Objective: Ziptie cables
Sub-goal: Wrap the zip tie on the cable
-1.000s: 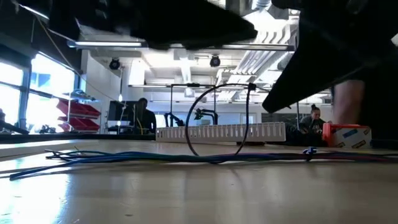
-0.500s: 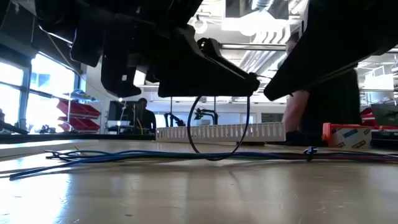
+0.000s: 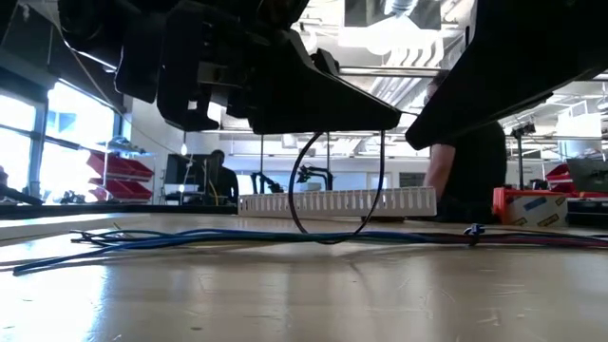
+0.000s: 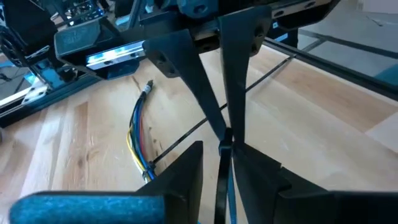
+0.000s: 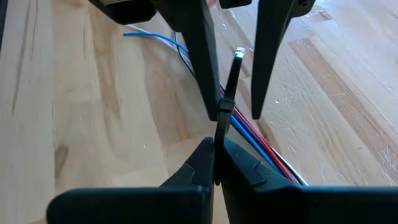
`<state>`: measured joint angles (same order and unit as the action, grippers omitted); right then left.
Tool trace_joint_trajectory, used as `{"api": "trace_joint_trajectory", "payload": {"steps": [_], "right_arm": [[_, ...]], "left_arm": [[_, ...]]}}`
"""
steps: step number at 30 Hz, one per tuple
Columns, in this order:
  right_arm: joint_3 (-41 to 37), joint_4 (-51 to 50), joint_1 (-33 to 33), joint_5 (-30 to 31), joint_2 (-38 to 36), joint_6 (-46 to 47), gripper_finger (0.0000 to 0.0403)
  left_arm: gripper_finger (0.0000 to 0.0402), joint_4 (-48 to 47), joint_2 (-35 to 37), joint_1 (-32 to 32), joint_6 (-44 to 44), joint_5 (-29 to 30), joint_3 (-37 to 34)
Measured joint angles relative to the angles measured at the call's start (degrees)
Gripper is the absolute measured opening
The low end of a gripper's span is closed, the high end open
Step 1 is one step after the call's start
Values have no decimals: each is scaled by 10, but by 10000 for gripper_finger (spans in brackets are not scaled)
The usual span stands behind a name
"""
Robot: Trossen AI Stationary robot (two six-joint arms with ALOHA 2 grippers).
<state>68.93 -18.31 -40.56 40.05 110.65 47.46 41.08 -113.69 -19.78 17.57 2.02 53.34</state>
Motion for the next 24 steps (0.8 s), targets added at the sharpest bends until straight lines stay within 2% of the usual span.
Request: {"api": "trace_joint_trajectory", "payload": {"steps": [4,11,17,24], "right_arm": [[0,0,0,0,0,0,0],[0,-1,-2,1,0,0,0],[0,2,-17,5,0,29,0],[1,-3,-59,6,18,122,0]], "left_arm": [[59,0,0,0,1,0,0],[7,-1,0,-1,6,-2,0],[3,-1,0,-1,7,-3,0],[1,-12,0,-2,7,0,1]]}}
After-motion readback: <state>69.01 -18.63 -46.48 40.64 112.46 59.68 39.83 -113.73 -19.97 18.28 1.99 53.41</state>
